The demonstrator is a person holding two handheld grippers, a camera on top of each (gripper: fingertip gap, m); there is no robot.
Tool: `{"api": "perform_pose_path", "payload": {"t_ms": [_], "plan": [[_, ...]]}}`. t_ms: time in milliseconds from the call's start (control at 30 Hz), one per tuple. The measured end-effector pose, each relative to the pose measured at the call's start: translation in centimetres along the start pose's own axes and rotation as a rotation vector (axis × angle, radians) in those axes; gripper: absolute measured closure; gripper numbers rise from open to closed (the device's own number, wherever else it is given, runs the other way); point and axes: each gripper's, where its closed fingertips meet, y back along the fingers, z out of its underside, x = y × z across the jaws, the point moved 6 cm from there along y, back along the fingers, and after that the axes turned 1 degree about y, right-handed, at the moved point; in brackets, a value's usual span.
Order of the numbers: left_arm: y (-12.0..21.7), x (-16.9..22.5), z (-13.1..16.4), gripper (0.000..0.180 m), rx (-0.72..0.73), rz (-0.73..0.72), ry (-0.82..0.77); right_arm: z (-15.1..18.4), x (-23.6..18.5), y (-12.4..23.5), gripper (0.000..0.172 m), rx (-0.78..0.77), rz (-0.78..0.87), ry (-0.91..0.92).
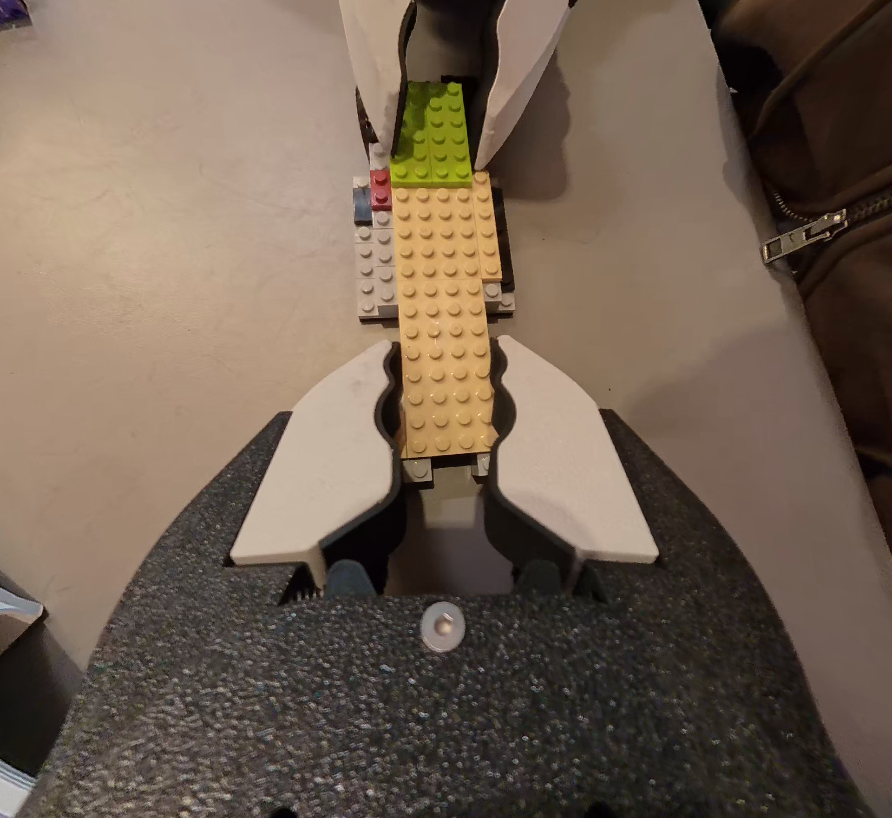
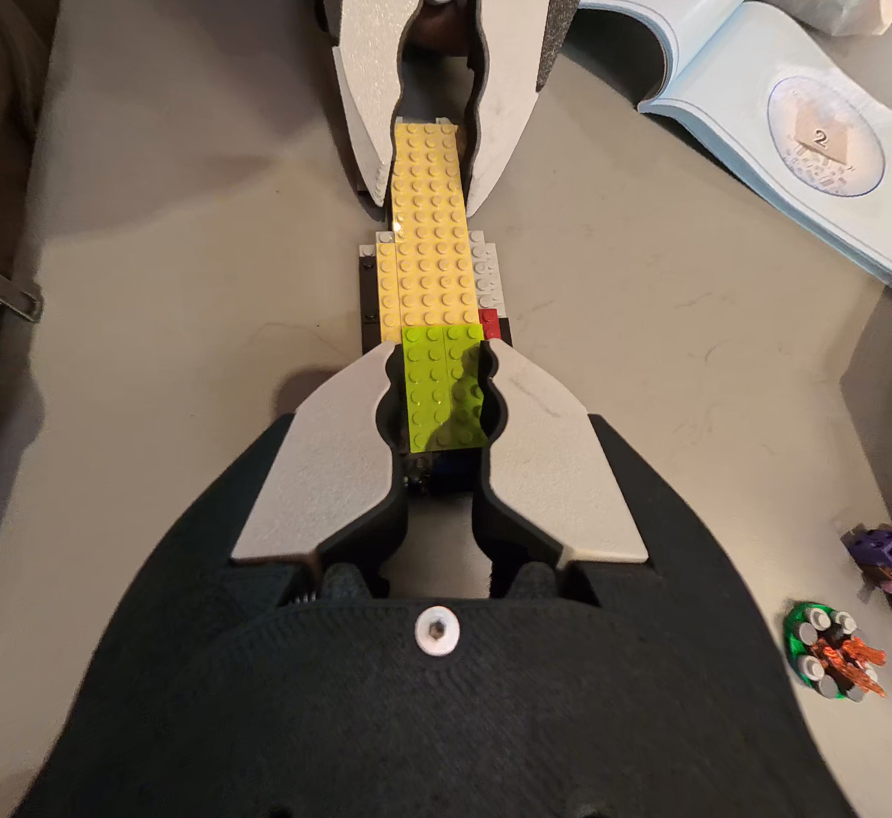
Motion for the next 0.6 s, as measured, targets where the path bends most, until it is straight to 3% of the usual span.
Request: {"api": "perform_pose_path", "payload": {"t_ms": [600], "plan": [[0.0,0.1,0.05,0.146,-0.002,0.005,-0.009,-0.4,0.32,-0.1,0.139,-0.123,-0.082,-0.044]]}}
